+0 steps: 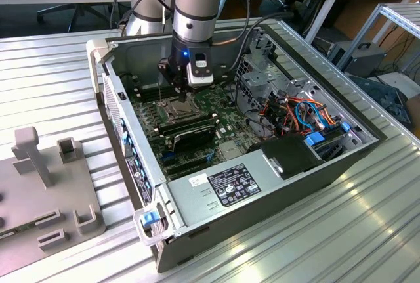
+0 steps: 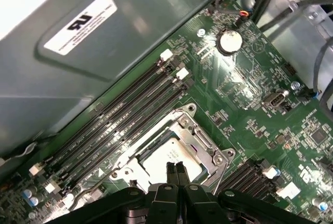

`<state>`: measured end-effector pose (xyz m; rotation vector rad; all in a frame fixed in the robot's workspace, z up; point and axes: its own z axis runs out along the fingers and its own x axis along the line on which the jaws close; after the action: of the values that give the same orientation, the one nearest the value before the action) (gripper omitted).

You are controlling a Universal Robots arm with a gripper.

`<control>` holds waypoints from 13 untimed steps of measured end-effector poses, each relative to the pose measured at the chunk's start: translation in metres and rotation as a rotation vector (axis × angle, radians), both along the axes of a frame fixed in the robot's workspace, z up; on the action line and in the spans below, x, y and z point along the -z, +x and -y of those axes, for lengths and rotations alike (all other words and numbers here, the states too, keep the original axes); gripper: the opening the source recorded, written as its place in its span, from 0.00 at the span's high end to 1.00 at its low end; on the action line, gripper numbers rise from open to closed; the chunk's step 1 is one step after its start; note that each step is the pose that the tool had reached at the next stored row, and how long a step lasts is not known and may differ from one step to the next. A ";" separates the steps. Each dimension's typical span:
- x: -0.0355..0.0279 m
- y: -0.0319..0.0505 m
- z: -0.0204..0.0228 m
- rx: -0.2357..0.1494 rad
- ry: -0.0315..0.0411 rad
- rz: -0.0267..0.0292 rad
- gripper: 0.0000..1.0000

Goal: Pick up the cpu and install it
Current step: 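Install the first cpu locking lever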

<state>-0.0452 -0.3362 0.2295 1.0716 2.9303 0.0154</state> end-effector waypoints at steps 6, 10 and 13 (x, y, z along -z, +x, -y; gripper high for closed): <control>0.0000 0.0000 0.0000 -0.059 0.0001 0.0001 0.89; 0.0000 0.0000 0.0000 -0.091 -0.0001 0.0000 0.89; 0.0000 0.0000 0.0000 -0.094 0.0001 0.0000 0.89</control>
<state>-0.0452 -0.3362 0.2295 0.9335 2.9777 0.0170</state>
